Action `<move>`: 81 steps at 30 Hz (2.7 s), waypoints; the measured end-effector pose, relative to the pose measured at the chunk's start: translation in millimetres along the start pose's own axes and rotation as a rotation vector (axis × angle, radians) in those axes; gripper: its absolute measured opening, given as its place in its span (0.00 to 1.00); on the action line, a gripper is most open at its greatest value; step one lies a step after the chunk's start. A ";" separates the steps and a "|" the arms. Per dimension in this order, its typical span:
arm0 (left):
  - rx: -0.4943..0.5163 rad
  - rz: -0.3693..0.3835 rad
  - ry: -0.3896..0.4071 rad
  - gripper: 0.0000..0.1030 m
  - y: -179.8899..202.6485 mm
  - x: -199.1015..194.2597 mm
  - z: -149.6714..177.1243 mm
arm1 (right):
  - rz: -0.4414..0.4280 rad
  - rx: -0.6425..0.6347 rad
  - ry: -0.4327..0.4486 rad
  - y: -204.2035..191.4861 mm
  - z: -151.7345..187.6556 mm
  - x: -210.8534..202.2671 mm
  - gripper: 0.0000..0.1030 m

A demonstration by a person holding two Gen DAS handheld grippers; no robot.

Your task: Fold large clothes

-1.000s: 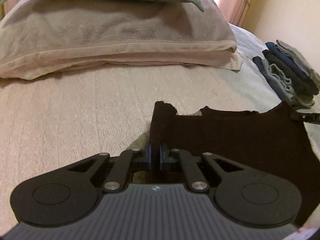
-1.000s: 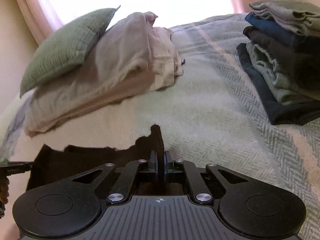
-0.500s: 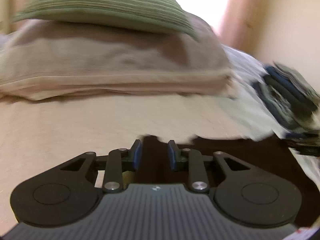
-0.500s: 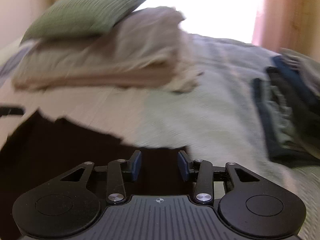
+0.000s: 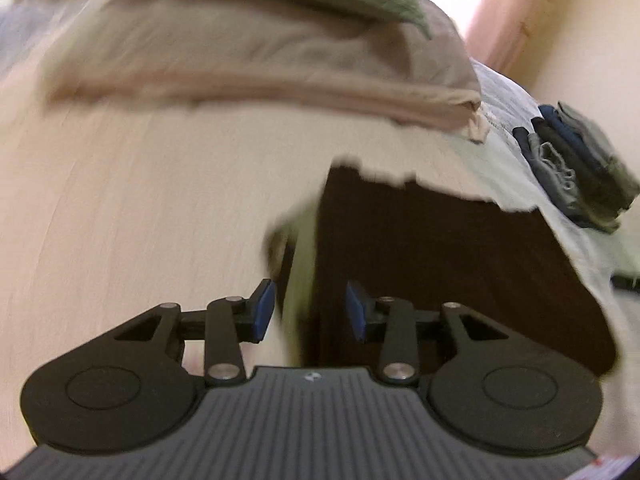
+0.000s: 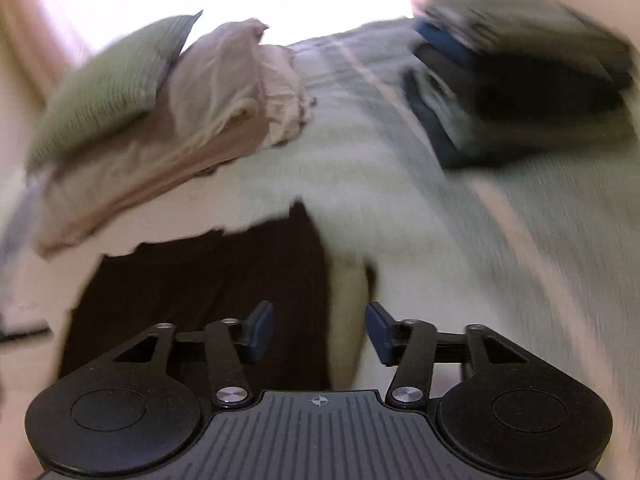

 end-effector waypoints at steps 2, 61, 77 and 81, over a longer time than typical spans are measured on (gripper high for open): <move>-0.090 0.030 -0.062 0.36 -8.2 -22.0 31.5 | -0.017 0.048 -0.039 -1.5 27.3 -16.4 0.51; 0.098 -0.293 -0.353 0.48 117.1 -86.6 90.6 | 0.118 -0.249 -0.282 -121.8 91.8 -45.9 0.59; 0.116 -0.281 -0.365 0.51 115.6 -77.4 93.1 | 0.143 -0.207 -0.294 -107.5 95.8 -34.6 0.59; 0.098 -0.250 -0.341 0.52 102.1 -68.0 91.5 | 0.185 -0.184 -0.299 -93.8 92.3 -24.0 0.59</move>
Point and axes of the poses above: each gripper's, at about its wrist camera, not at the fingertips, and x roughly the way its jaws point, y to its right, z to its underside, the point moved 4 cm from there along x, roughly the way its jaws point, and after that the axes turned 8 degrees about -z, right-handed, at the moved point
